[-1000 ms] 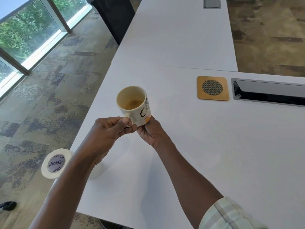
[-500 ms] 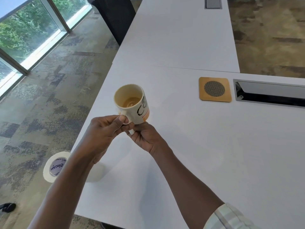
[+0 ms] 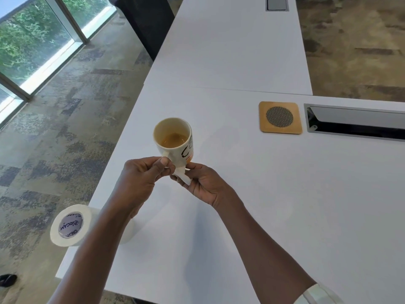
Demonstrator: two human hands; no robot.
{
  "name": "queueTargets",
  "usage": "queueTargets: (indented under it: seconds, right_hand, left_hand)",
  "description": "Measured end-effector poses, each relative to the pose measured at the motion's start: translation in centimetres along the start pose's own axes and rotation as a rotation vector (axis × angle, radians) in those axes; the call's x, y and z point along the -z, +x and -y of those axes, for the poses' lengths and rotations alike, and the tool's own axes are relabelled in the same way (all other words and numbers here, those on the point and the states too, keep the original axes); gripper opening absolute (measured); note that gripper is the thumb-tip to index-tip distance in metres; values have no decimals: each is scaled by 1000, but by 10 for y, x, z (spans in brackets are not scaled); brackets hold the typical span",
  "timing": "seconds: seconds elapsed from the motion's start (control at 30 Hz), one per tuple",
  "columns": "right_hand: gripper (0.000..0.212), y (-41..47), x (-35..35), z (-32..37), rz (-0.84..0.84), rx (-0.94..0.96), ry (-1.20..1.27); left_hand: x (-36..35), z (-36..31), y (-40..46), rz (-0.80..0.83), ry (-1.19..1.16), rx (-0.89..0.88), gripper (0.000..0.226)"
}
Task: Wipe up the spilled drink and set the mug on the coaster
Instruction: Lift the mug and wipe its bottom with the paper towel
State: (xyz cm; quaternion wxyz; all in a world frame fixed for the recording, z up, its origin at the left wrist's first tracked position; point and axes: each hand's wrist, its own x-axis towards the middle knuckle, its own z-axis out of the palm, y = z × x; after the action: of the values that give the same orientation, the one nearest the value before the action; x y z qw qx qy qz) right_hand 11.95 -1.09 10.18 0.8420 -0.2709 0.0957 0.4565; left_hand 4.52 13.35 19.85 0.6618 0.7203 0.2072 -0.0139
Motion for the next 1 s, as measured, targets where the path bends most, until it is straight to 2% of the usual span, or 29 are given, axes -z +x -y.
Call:
queueTargets:
  seconds: [0.13,0.27,0.47,0.57,0.73,0.87,1.0]
  right_hand:
    - [35,-4,9,5,-39,28,19]
    - [38,-6,18,14,-88,137,-19]
    - [31,8,7,16,-142,238,10]
    - [36,17,-6,10,-152,212,9]
    - [29,14,-5,-1,-18,97,29]
    - [31,10,5,0,35,98,9]
    - [32,6,18,11,-1,130,19]
  left_hand:
    - [-5,2,-1,-8,19,2,18]
    - [-7,2,-3,-10,-7,25,19]
    - [-14,1,-5,19,-25,44,25]
    - [-16,-1,-5,25,-40,22,28]
    - [-9,-4,-4,-14,-84,-1,33]
    - [-6,1,-3,-56,-84,-1,30]
    - [-4,9,1,-96,-102,23,31]
